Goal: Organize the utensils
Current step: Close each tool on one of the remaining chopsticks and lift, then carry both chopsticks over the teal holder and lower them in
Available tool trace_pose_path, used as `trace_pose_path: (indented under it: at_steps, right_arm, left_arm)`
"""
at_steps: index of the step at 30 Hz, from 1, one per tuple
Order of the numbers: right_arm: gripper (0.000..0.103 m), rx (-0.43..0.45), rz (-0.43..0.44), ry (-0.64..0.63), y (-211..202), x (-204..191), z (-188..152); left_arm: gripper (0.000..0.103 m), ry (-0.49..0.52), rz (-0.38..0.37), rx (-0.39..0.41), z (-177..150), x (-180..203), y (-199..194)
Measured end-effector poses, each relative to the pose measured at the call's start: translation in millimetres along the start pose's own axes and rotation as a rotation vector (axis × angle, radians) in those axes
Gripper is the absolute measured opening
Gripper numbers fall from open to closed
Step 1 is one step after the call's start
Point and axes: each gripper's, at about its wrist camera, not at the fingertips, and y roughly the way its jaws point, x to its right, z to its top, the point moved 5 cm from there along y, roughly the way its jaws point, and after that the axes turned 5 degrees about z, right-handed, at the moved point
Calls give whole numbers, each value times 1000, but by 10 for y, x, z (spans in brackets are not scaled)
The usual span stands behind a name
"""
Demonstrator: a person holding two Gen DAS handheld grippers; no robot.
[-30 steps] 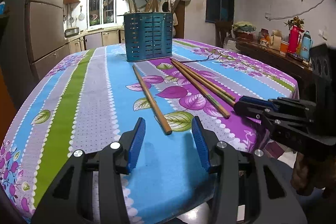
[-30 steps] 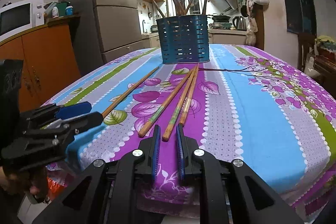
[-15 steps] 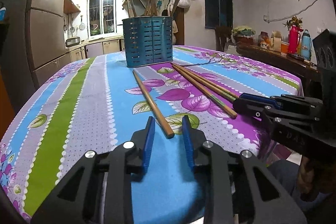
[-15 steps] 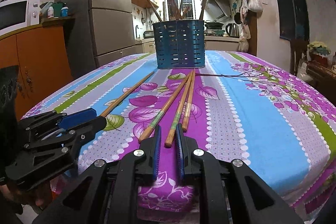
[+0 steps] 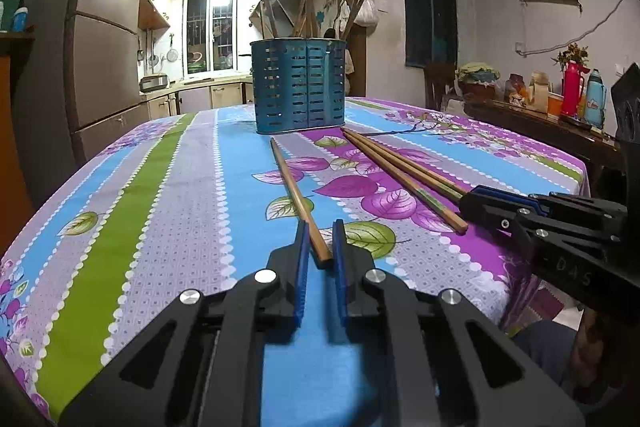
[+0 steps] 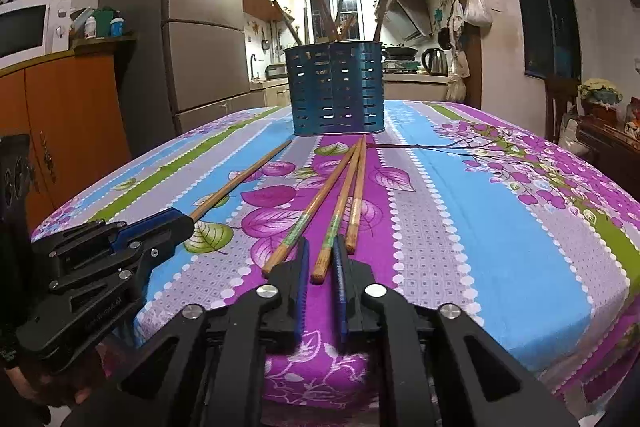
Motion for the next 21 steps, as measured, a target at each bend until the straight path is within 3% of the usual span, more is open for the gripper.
trace_pose_path:
  at_steps: [13,21]
  right_arm:
    - [7,4,-25,-6,-87,118,50]
    - [7,43,-40,-103,-359,159,377]
  left_arm:
    - [6,-6,60,11,102,-86,-42]
    - [5,6,101,37,313,-200,-151]
